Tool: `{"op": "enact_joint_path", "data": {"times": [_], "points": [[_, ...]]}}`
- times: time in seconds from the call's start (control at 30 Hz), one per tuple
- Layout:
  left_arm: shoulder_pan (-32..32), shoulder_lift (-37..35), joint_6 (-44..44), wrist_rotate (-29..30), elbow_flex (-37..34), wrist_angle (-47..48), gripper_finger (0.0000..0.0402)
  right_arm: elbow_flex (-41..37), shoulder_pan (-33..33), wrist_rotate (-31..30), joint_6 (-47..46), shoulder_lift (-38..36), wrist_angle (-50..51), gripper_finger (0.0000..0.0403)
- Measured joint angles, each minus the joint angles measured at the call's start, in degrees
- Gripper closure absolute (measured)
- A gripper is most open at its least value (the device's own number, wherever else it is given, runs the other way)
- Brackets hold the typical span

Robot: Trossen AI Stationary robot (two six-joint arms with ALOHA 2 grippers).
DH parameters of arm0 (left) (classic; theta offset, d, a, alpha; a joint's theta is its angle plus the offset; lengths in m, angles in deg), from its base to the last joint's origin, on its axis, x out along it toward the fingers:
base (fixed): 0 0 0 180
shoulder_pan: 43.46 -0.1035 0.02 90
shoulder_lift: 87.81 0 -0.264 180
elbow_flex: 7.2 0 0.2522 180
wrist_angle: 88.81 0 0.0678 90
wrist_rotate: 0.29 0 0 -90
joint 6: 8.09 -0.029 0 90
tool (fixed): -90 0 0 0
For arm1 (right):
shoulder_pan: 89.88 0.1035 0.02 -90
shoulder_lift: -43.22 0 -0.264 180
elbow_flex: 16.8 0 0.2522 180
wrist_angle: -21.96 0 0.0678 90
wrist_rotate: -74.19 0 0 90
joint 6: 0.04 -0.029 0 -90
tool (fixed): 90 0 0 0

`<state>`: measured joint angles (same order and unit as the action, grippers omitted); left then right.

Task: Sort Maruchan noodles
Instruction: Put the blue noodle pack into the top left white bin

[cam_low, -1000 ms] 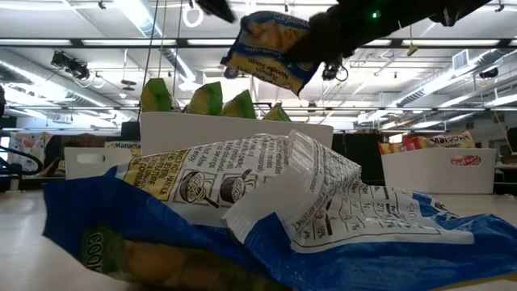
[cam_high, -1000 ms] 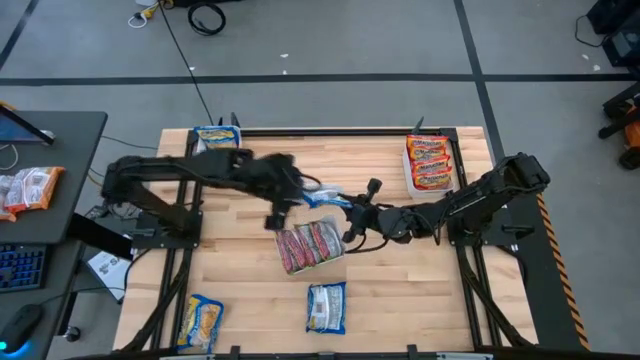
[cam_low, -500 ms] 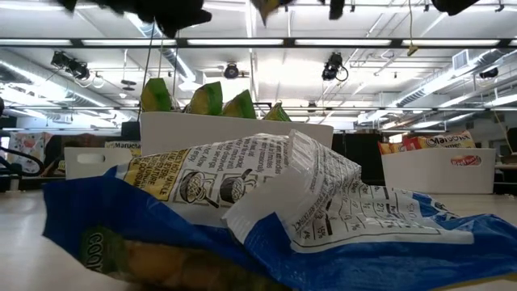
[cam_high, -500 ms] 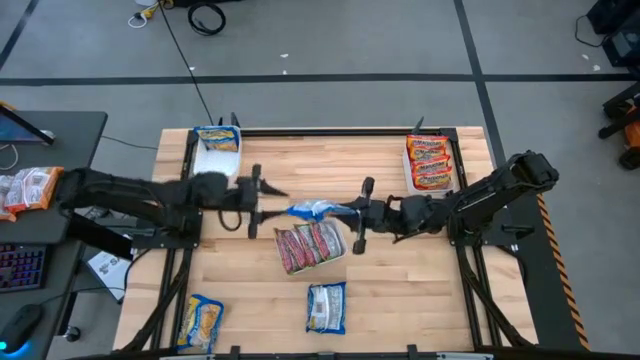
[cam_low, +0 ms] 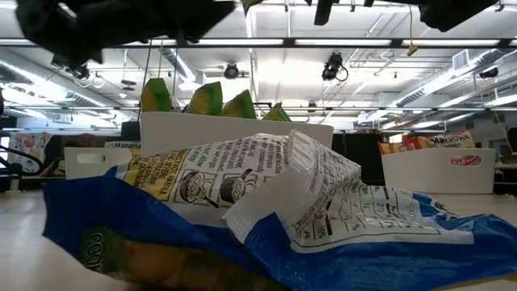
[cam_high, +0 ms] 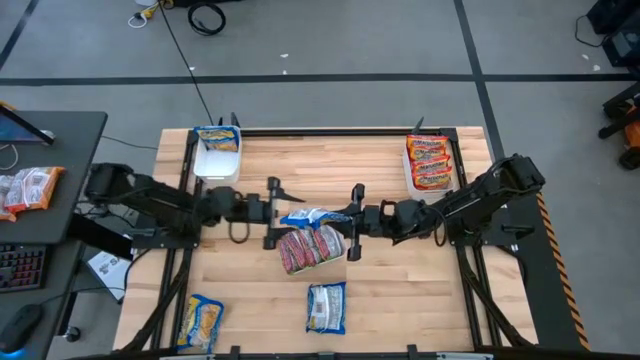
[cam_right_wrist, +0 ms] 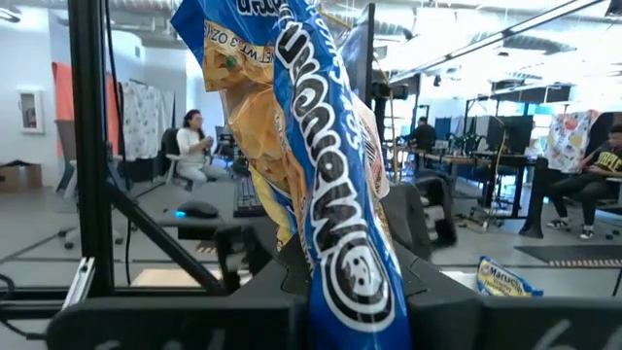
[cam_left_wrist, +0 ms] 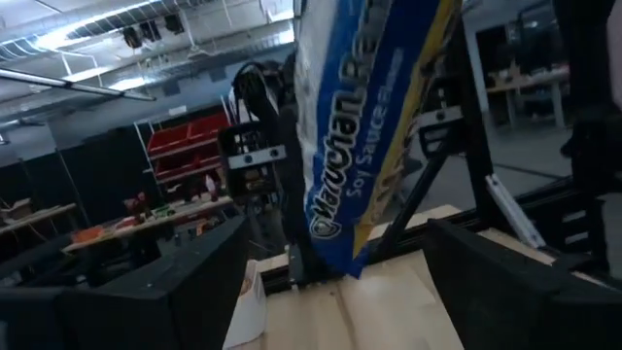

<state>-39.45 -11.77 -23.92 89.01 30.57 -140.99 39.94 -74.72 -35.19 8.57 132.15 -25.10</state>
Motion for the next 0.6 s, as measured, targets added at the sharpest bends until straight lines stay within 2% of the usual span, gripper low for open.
{"op": "enact_joint_path", "data": {"times": [0.1,0.17,0.43,0.6], "points": [[-0.08,4.42,-1.34,-0.1,4.07,0.46,0.0088,0.0,-0.07,-0.43,1.64,0.0,-0.95,0.035],[-0.08,6.05,-1.29,-2.2,6.04,0.71,0.0088,0.0,-0.02,-1.52,1.92,-0.19,-1.33,0.035],[-0.08,6.35,1.72,-5.26,8.24,-4.96,0.0088,0.04,0.07,0.82,1.49,-0.42,-0.56,0.035],[-0.98,6.36,5.54,-13.17,11.1,-4.4,0.0105,0.04,-0.66,1.42,1.43,-0.44,-0.88,0.035]]}}
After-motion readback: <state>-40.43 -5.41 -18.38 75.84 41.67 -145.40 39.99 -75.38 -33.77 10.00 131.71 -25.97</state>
